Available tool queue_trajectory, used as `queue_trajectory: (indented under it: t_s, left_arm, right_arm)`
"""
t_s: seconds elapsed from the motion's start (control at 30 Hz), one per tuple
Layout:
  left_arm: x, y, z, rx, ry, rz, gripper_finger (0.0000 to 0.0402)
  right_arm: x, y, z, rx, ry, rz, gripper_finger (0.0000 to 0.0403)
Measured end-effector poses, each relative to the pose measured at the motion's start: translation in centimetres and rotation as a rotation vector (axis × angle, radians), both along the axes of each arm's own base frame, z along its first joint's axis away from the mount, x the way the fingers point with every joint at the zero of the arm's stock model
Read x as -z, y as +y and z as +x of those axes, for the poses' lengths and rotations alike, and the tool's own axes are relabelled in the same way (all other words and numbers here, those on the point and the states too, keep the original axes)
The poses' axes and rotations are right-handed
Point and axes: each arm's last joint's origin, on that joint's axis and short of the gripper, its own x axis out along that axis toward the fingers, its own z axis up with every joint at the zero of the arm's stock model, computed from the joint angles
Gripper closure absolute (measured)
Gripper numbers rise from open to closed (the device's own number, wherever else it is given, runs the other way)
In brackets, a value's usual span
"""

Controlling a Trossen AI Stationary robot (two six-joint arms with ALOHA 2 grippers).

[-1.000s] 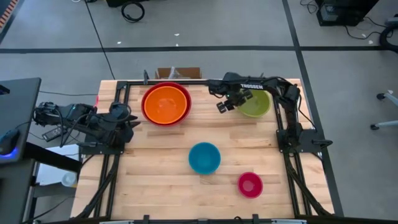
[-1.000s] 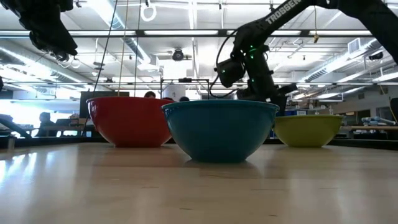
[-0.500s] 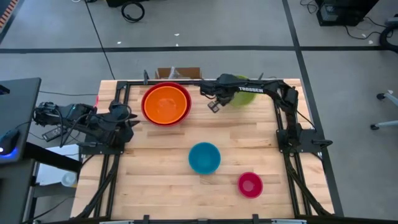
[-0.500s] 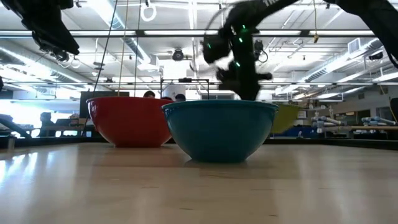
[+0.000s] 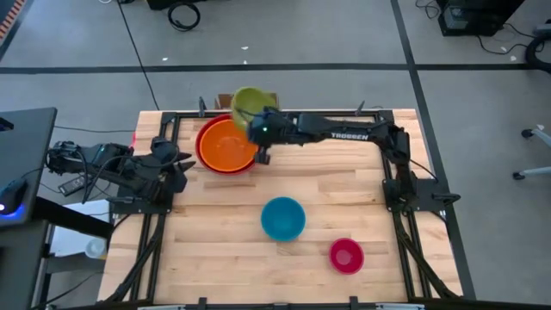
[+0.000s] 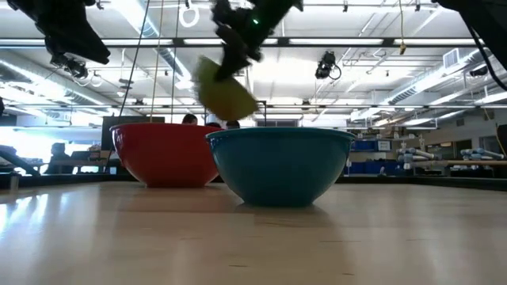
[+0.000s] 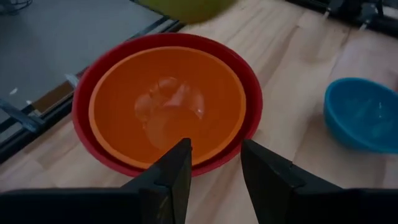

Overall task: Nest bowls inside each other
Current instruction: Stack the green bowl on top of the orange bowl

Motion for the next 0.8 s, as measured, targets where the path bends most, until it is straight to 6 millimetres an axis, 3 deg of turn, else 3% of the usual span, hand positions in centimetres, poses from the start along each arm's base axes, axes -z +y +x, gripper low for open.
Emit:
queue_trajectory:
  t_s: [0.23,0.43,0.57,0.8]
  left_arm:
    - [0.0,0.0,0.0,-0.07,-0.055,-0.089,0.026]
    - [0.1,-0.1,0.4,-0.078,-0.044,-0.1,0.026]
    - [0.2,-0.2,0.7,-0.084,-0.035,-0.105,0.026]
    - [0.3,-0.3,1.2,-0.107,-0.037,-0.129,0.026]
  right_arm:
    - [2.2,2.1,3.4,-0.229,-0.121,0.014,0.038]
    - [6.1,2.3,4.9,-0.226,-0.029,0.002,0.038]
    - [7.4,2.3,5.2,-0.208,0.0,0.012,0.0376]
    - [7.4,2.2,5.3,-0.116,-0.031,0.036,0.0289]
